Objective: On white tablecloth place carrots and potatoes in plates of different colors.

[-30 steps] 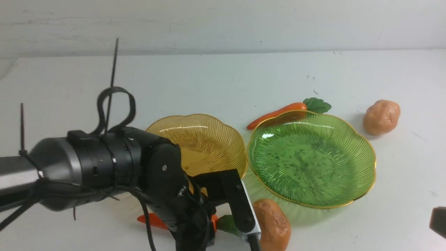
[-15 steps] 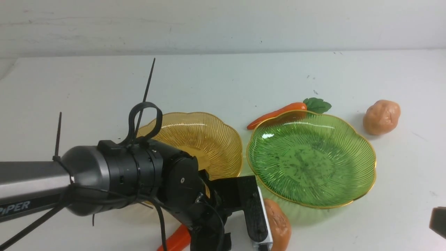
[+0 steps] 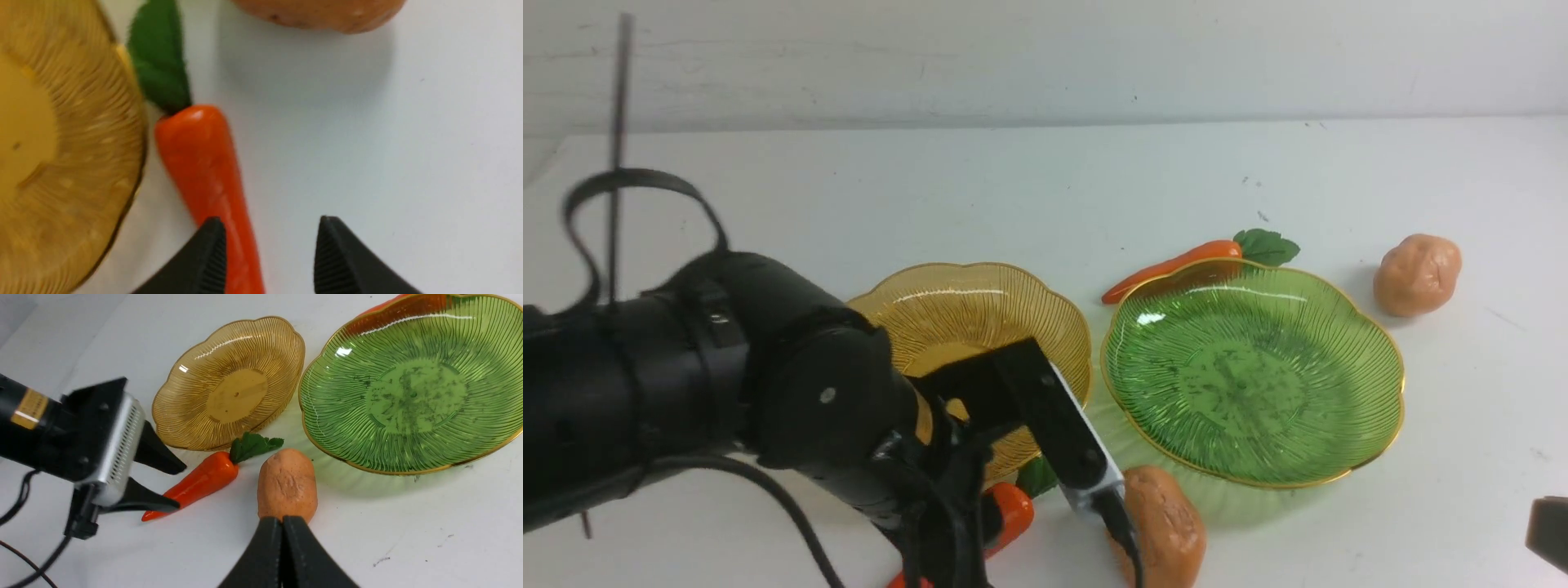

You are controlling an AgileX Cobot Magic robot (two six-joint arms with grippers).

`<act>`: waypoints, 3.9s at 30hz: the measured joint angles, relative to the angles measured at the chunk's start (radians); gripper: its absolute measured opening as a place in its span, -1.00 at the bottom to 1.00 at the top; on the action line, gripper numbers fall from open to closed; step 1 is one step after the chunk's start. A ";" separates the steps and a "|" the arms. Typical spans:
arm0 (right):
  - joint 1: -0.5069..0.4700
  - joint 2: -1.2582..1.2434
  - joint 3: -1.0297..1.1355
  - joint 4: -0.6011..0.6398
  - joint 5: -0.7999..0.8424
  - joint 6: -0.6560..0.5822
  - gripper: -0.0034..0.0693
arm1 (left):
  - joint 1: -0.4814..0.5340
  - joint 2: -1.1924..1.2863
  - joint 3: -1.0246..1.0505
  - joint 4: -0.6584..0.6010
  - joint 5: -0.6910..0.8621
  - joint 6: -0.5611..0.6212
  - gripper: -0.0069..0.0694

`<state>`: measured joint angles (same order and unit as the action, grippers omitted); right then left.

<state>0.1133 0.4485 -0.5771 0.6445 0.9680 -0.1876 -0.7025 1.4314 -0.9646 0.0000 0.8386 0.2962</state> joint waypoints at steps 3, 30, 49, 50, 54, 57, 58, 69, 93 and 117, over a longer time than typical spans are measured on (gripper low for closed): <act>0.000 0.000 0.000 0.000 0.013 0.000 -0.95 | 0.000 -0.015 0.000 0.127 0.072 -0.148 -0.41; 0.000 0.000 0.000 0.000 0.050 -0.001 -0.95 | 0.100 0.324 0.018 -0.042 -0.009 -0.228 0.12; 0.000 0.071 -0.062 -0.051 0.109 0.017 -0.94 | 0.269 0.098 -0.287 -0.105 0.178 -0.171 -0.36; 0.000 0.117 -0.093 -0.051 0.145 0.011 -0.94 | 0.299 0.126 -0.319 -0.107 0.174 -0.171 -0.36; 0.000 0.276 -0.187 -0.050 0.226 -0.014 -0.94 | 0.354 0.243 -0.380 -0.116 0.158 -0.147 -0.36; 0.000 0.377 -0.229 -0.051 0.239 -0.016 -0.94 | 0.365 0.373 -0.430 -0.117 0.151 -0.096 -0.35; 0.003 0.406 -0.237 -0.054 0.239 -0.016 -0.94 | 0.365 0.413 -0.448 -0.124 0.151 -0.090 -0.33; 0.195 0.588 -0.251 -0.218 0.147 0.089 -0.94 | 0.365 0.513 -0.535 -0.138 0.147 -0.083 0.26; 0.588 1.280 -0.466 -0.450 -0.210 0.432 0.87 | 0.365 -0.092 -0.542 -0.143 0.370 -0.144 -0.83; 0.272 1.032 -0.549 -0.577 -0.041 0.420 0.58 | 0.365 -0.351 -0.276 -0.255 0.331 -0.102 -0.83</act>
<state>0.3858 1.4804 -1.1263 0.0672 0.9275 0.2327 -0.3378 1.0801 -1.2405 -0.2553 1.1694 0.1946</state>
